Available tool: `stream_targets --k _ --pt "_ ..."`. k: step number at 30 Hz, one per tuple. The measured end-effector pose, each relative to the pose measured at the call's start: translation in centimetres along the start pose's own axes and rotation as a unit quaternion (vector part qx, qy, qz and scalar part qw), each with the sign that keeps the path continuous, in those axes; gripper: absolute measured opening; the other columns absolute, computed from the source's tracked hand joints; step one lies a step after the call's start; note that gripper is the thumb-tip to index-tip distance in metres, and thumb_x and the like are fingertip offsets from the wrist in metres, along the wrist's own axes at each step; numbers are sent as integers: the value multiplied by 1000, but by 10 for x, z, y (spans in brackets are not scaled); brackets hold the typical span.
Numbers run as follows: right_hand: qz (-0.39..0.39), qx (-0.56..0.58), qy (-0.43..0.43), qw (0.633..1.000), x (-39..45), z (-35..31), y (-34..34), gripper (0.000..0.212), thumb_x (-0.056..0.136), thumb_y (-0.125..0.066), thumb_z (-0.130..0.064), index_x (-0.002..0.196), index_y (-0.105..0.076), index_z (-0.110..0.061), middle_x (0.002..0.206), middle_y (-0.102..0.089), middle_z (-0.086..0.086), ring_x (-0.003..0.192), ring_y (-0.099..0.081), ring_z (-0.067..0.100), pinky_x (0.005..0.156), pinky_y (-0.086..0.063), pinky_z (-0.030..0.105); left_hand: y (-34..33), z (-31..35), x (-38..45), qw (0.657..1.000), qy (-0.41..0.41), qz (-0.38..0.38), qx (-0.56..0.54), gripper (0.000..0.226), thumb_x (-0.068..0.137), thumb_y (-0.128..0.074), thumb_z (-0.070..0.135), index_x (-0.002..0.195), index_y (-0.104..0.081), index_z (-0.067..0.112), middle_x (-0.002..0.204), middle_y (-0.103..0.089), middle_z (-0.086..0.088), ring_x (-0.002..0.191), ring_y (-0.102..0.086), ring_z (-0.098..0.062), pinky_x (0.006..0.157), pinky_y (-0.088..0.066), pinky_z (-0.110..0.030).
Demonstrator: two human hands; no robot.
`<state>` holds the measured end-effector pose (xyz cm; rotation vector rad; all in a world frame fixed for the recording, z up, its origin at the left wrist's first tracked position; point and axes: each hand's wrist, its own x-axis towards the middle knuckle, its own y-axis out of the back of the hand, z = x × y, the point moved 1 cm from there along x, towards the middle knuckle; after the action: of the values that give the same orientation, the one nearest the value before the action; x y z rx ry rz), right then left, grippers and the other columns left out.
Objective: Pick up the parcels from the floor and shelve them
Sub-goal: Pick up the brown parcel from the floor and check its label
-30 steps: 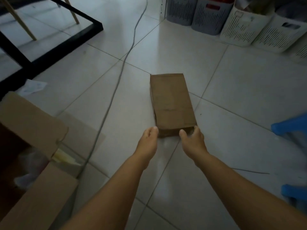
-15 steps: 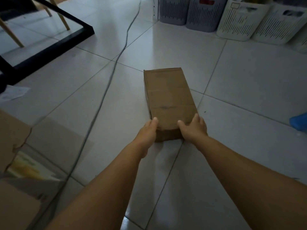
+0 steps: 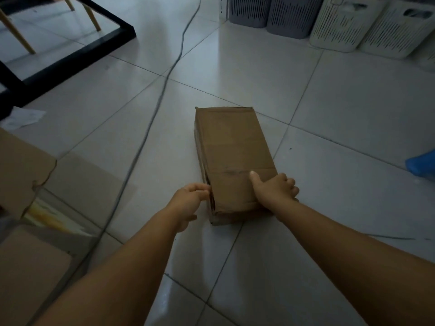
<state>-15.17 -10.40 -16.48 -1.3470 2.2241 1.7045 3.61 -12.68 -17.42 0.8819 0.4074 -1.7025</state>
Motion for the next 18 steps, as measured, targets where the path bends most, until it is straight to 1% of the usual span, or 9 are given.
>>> stream_targets --k 3,5,7,8,10,12,14,16,18 --pt "-22 22 -13 999 -4 -3 -1 96 83 -46 -71 150 -25 -5 154 -26 19 139 -27 39 112 -31 52 -1 5 -6 998 -10 -14 -59 9 96 -57 18 88 -58 22 99 -62 -5 89 -54 -21 83 -44 -40" --pt "-45 36 -12 998 -5 -6 -2 101 80 -45 -75 152 -24 -7 155 -27 18 139 -28 39 113 -31 51 5 10 -8 996 -23 4 -87 9 92 -64 24 97 -57 23 108 -61 -9 93 -56 -21 75 -47 -36" --pt "-104 94 -7 990 -9 -8 -5 116 66 -46 -85 153 -27 -11 154 -33 16 137 -36 38 112 -34 49 13 15 -9 994 -24 25 -107 49 83 -74 34 124 -49 21 123 -58 -10 101 -57 -23 71 -50 -35" --pt "-138 135 -7 981 -11 -9 -7 125 54 -48 -88 153 -30 -13 154 -38 13 136 -41 37 112 -36 48 16 17 -9 992 -25 31 -119 73 78 -79 38 137 -41 19 132 -54 -12 108 -57 -27 75 -53 -40" --pt "-188 207 -12 960 -14 -12 -10 130 47 -52 -88 152 -34 -15 154 -42 10 135 -46 34 112 -38 48 19 21 -11 991 -28 36 -122 109 67 -85 44 153 -22 22 149 -42 -17 124 -51 -36 97 -50 -51" --pt "-207 247 -16 946 -15 -19 -9 126 51 -51 -87 153 -32 -15 155 -41 10 136 -45 34 112 -36 50 20 26 -15 993 -36 46 -100 123 60 -88 47 156 -16 21 155 -35 -17 132 -45 -38 105 -43 -51" --pt "-215 268 9 939 -16 -29 -5 118 58 -46 -87 153 -31 -19 154 -42 10 136 -45 34 112 -35 53 22 30 -21 994 -52 49 -78 111 65 -87 43 154 -25 16 149 -45 -15 125 -53 -35 97 -50 -44" --pt "-207 262 52 941 -18 -40 -2 115 57 -44 -89 151 -33 -24 150 -47 9 130 -50 34 109 -38 54 23 32 -24 993 -79 36 -83 89 73 -84 35 146 -37 15 130 -60 -10 102 -64 -25 75 -55 -33" --pt "-176 236 93 951 -22 -49 2 117 52 -44 -88 151 -32 -26 145 -50 9 124 -54 33 104 -44 52 21 38 -28 990 -109 26 -85 74 79 -79 29 141 -42 15 111 -62 -5 87 -64 -17 62 -52 -26"
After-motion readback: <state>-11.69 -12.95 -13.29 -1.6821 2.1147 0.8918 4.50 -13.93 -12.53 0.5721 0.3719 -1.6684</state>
